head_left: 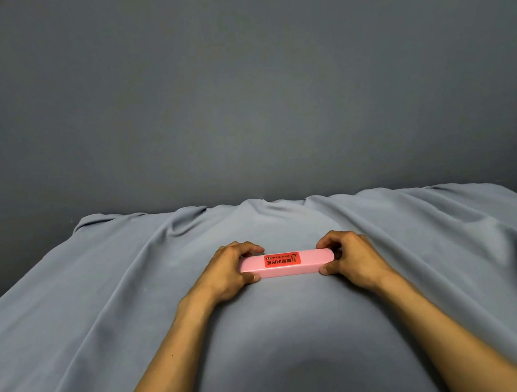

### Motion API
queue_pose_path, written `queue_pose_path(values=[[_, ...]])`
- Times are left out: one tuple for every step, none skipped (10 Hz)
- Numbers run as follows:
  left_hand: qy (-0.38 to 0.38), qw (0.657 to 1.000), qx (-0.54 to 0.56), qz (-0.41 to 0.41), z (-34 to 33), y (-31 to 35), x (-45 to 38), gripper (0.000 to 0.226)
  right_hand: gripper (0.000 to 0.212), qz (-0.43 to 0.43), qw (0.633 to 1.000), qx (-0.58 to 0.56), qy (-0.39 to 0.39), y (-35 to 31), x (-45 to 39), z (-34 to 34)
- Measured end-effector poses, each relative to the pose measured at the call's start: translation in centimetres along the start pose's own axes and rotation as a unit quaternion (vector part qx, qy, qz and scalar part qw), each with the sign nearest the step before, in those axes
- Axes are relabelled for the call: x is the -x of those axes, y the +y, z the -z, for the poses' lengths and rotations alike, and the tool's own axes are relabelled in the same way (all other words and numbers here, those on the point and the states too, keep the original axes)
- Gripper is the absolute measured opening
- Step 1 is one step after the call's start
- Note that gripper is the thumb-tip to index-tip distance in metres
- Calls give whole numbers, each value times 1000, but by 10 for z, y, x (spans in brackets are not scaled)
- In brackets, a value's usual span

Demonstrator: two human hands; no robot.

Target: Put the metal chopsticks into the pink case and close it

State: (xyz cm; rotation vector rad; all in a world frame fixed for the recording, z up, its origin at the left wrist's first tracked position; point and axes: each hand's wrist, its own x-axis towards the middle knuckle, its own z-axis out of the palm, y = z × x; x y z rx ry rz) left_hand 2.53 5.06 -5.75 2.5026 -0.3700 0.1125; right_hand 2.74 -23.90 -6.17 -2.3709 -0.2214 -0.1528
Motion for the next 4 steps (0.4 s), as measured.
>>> queue_pose_path(values=[[-4,1000,12,0,0,-1,0,57,46,4,1000,-3,-12,2,-1,1],[-12,999,41,4,5,1,2,57,47,0,1000,-20,-6,1,-1,5],[45,997,65,8,11,6,2,46,29,-1,995,-88,44,-2,-4,7],[116,973,198,17,19,18,-3,25,11,-24,969,-216,119,-15,-7,14]])
